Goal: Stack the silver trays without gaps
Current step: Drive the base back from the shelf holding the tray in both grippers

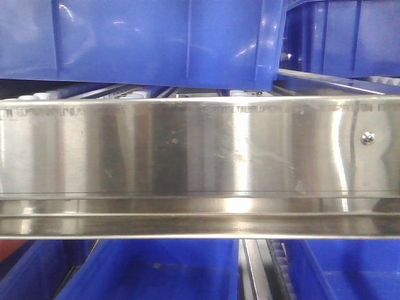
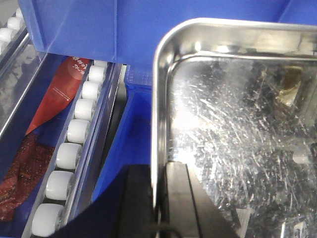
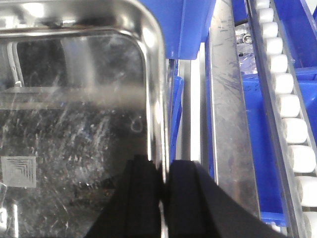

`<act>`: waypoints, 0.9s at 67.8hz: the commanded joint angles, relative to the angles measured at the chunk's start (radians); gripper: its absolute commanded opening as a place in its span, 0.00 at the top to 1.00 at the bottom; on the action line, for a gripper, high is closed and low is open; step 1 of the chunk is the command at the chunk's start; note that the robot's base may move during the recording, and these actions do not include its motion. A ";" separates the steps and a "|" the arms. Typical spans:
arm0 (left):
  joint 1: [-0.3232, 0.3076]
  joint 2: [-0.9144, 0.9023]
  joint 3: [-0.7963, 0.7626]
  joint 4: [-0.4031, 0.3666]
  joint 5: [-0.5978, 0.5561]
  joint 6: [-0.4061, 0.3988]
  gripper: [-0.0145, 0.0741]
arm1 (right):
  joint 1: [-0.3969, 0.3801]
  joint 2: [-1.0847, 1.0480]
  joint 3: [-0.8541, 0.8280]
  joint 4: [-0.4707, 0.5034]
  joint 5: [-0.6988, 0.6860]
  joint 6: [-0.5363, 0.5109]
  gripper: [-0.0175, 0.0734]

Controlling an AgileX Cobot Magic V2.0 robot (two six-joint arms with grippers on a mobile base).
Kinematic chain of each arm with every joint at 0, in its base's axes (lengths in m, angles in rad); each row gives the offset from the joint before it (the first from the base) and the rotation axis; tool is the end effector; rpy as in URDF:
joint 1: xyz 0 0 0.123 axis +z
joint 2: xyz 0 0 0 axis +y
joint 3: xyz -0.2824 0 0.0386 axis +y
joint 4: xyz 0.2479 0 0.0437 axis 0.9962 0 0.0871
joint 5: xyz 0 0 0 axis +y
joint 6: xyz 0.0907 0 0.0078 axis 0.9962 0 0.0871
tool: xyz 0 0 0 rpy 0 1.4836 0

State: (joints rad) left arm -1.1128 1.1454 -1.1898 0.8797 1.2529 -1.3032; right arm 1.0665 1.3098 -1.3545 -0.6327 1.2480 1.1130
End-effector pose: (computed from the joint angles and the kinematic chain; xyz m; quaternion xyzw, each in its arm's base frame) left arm 0.1481 -0.1496 0.3999 -0.0444 0.8818 -0.0381 0.4679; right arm 0.1644 0.1923 0.3953 -0.0081 0.9264 0.0466 0.3737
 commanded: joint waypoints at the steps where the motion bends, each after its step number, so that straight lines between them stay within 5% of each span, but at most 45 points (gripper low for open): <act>1: -0.014 0.003 -0.001 0.004 -0.075 0.000 0.85 | 0.013 -0.006 -0.006 0.000 -0.115 -0.006 0.83; 61: -0.014 0.003 -0.001 0.004 -0.075 0.000 0.85 | 0.013 -0.006 -0.006 0.000 -0.115 -0.006 0.83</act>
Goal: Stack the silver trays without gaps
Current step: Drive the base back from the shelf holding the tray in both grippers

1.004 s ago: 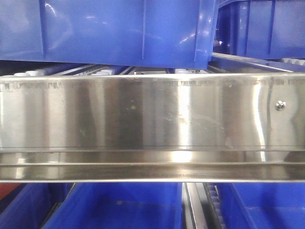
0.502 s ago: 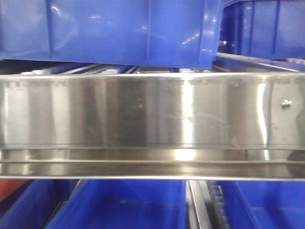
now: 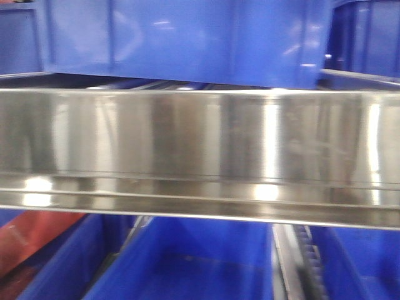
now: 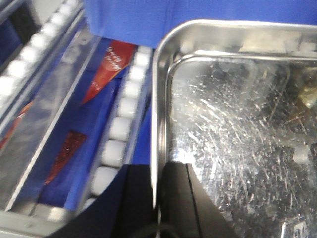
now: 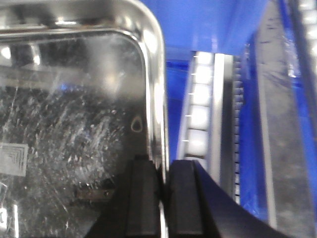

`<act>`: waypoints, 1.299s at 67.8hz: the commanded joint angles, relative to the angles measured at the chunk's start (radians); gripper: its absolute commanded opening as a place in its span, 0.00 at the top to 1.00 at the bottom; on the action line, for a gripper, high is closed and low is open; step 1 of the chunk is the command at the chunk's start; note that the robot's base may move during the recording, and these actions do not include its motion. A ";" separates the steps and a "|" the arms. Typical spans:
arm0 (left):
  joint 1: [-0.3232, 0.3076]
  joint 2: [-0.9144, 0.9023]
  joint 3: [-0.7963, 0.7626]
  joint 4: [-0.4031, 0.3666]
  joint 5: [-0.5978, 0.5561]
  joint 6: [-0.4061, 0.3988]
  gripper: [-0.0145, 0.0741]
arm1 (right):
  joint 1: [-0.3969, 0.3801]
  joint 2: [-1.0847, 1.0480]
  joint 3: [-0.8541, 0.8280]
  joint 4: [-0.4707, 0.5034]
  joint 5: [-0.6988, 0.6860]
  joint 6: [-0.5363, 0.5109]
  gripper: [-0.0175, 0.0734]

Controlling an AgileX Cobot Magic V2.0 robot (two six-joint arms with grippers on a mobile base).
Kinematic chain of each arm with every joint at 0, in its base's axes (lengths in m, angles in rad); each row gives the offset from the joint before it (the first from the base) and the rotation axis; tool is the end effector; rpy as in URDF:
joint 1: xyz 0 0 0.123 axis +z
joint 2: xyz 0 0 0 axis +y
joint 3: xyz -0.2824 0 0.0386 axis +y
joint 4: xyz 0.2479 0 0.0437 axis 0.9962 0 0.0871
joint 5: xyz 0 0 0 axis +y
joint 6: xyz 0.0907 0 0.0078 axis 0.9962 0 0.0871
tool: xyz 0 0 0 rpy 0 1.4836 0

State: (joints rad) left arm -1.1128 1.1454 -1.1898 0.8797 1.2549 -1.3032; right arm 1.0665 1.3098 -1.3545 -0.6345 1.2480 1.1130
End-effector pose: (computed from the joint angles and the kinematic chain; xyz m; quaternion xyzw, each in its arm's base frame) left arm 0.1480 -0.1494 0.3998 -0.0449 0.8820 -0.0372 0.4676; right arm 0.1645 0.1922 0.3954 -0.0082 0.9261 0.0462 0.3744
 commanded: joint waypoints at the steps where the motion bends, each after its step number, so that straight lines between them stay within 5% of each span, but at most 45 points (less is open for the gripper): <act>1: -0.014 0.003 -0.001 0.004 -0.076 0.000 0.85 | 0.013 -0.006 -0.006 0.001 -0.115 -0.006 0.83; 88: -0.014 0.003 -0.001 0.007 -0.076 0.000 0.85 | 0.013 -0.006 -0.006 0.001 -0.119 -0.006 0.83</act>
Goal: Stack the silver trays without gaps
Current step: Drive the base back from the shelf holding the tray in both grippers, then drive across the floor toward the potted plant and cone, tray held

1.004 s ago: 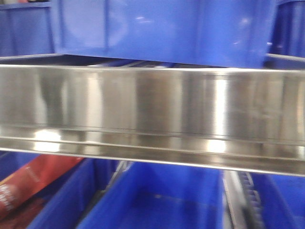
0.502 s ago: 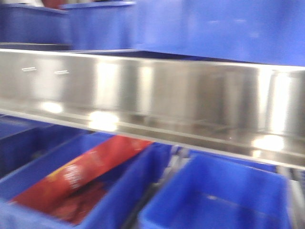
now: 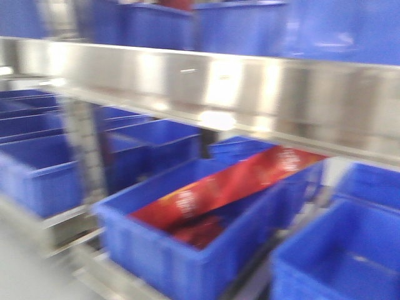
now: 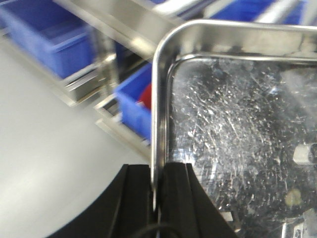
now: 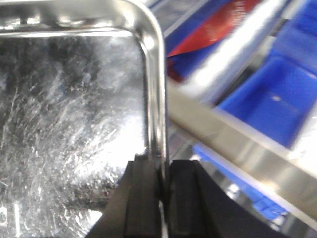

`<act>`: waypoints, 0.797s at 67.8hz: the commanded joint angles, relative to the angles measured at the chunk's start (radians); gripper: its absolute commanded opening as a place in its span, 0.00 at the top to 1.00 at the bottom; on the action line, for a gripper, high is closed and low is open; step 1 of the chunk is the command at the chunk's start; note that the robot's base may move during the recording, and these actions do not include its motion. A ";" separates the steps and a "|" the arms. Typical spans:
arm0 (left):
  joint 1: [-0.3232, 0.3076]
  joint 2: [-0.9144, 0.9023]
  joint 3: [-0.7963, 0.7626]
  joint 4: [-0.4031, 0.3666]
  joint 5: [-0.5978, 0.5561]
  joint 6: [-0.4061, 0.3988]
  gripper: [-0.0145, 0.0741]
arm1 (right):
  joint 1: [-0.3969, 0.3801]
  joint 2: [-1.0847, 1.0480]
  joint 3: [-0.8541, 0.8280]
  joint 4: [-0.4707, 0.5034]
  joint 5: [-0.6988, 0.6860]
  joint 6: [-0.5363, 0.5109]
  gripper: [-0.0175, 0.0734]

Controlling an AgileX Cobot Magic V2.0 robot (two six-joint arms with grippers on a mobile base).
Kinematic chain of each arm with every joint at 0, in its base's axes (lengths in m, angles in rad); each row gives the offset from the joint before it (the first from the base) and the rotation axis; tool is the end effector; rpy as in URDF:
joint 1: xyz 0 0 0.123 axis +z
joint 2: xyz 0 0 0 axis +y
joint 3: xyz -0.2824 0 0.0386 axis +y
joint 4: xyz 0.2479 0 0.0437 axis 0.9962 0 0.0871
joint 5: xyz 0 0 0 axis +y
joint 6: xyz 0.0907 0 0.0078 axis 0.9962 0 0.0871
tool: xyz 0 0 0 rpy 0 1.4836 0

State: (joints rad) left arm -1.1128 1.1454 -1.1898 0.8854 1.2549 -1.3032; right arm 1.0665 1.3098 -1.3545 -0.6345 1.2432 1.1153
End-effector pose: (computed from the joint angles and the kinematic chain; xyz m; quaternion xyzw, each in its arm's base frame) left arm 0.1483 -0.1493 0.4002 -0.0445 0.8808 -0.0361 0.4699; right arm 0.1647 0.1926 0.3955 -0.0079 0.9256 0.0486 0.3753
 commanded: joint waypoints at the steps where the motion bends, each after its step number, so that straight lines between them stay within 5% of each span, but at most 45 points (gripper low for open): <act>1: -0.014 0.003 -0.001 0.001 -0.076 0.000 0.85 | 0.013 -0.006 -0.006 0.001 -0.114 -0.009 0.83; 54: -0.014 0.003 -0.001 0.001 -0.076 0.000 0.85 | 0.013 -0.006 -0.006 0.001 -0.114 -0.009 0.83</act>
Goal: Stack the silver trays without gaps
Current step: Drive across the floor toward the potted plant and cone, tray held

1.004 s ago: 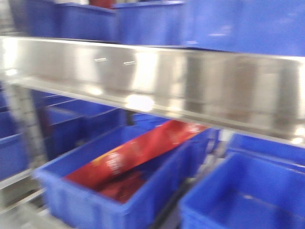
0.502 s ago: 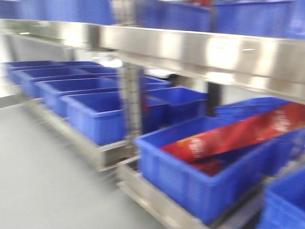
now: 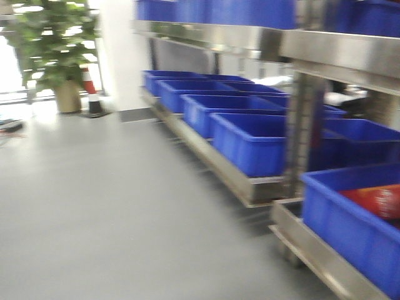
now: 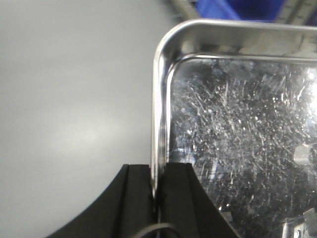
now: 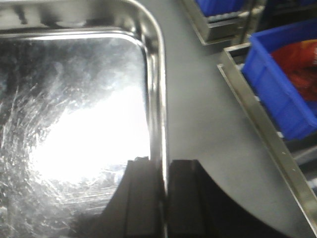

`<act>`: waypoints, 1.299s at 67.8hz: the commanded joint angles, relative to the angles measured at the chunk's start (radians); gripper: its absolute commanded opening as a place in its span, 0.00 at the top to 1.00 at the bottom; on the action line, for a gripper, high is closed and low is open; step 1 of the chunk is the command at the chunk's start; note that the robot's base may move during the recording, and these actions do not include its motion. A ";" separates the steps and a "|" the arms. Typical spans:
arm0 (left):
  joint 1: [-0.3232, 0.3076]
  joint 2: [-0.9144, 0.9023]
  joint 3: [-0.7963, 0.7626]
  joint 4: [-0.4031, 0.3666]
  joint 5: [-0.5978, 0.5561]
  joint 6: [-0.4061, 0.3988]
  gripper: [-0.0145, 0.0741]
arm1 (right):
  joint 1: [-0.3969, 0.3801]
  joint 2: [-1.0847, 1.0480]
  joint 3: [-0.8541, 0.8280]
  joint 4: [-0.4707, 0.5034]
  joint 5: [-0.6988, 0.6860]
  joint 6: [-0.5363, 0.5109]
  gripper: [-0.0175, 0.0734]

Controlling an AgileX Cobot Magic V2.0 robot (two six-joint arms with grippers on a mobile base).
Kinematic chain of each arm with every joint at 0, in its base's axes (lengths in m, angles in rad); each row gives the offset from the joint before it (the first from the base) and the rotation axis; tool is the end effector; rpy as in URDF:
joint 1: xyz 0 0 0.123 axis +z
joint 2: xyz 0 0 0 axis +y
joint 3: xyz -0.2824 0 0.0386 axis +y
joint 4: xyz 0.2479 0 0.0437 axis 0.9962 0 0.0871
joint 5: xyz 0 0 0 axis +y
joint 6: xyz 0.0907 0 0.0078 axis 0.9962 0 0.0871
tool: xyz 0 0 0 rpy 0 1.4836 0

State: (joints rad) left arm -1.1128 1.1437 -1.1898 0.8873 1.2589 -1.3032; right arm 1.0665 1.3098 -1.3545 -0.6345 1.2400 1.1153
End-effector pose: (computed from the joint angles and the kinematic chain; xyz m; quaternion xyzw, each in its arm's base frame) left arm 0.1481 -0.1484 0.4005 -0.0456 0.8806 -0.0347 0.4705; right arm 0.1647 0.1928 0.3956 -0.0084 0.9253 0.0499 0.3759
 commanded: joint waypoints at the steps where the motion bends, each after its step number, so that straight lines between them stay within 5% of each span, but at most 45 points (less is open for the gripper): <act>1: -0.014 0.005 -0.001 -0.001 -0.080 0.000 0.85 | 0.013 -0.006 -0.006 0.001 -0.111 -0.009 0.83; 88: -0.014 0.005 -0.001 -0.001 -0.080 0.000 0.85 | 0.013 -0.006 -0.006 0.001 -0.111 -0.009 0.83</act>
State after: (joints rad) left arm -1.1128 1.1437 -1.1898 0.8873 1.2608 -1.3032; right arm 1.0665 1.3098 -1.3545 -0.6345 1.2384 1.1153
